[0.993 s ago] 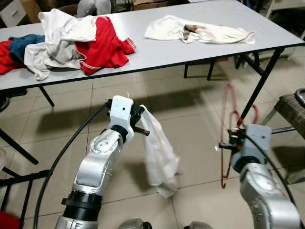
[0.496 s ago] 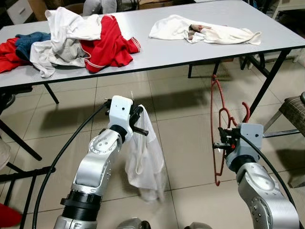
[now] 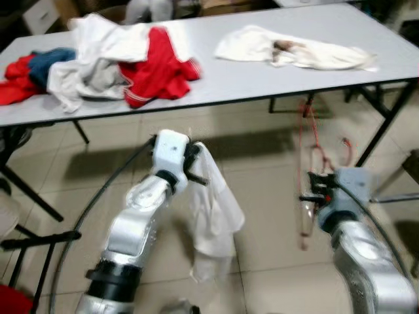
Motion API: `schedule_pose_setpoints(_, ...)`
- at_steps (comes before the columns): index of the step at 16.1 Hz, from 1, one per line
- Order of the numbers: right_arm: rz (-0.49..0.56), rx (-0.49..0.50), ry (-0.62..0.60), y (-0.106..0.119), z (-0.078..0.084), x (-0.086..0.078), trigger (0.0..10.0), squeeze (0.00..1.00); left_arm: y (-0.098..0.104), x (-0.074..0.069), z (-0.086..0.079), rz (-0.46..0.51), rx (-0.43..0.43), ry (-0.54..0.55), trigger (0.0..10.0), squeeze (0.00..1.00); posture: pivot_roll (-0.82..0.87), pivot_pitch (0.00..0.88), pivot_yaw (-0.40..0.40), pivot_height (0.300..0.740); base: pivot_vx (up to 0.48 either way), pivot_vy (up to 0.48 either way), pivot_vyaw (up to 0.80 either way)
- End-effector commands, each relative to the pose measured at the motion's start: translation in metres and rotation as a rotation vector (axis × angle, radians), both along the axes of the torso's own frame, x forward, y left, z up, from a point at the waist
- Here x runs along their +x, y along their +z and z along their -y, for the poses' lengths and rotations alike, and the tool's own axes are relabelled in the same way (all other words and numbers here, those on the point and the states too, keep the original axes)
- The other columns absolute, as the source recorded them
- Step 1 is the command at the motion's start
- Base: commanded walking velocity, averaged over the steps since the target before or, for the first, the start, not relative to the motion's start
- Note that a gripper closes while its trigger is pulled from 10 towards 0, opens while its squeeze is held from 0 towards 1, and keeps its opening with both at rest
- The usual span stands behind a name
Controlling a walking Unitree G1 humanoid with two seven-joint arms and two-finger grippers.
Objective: Hang hanger
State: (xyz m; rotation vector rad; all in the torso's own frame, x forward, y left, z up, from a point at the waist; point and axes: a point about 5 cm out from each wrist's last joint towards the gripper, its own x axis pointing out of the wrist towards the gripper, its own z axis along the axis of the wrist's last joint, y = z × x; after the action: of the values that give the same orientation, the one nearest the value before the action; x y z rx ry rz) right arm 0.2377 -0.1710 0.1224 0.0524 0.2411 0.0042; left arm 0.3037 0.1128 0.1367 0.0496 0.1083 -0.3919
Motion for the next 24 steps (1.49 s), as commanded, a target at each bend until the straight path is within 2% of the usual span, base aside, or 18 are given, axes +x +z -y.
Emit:
schedule_pose_setpoints(1, 0.004, -0.021, -0.009, 0.001, 0.006, -0.001, 10.0, 0.0, 0.011, 0.002, 0.005, 0.046, -0.016, -0.013, 10.0, 0.0, -0.04, 0.038, 0.096, 0.74, 0.277, 0.0, 0.0)
schedule_pose_setpoints(15, 0.035, -0.003, 0.007, 0.011, 0.011, 0.0, 10.0, 0.0, 0.014, 0.007, 0.011, 0.05, -0.03, -0.048, 10.0, 0.0, -0.05, 0.034, 0.108, 0.74, 0.277, 0.0, 0.0)
schedule_pose_setpoints(17, 0.038, 0.006, 0.013, 0.012, 0.011, 0.0, 10.0, 0.0, 0.014, 0.007, 0.011, 0.051, -0.031, -0.052, 10.0, 0.0, -0.05, 0.032, 0.108, 0.74, 0.277, 0.0, -0.8)
schedule_pose_setpoints(24, 0.07, -0.098, 0.104, 0.026, 0.019, 0.001, 10.0, 0.0, 0.02, 0.011, 0.011, 0.067, -0.046, -0.045, 10.0, 0.0, -0.07, 0.023, 0.109, 0.74, 0.279, 0.0, -0.11)
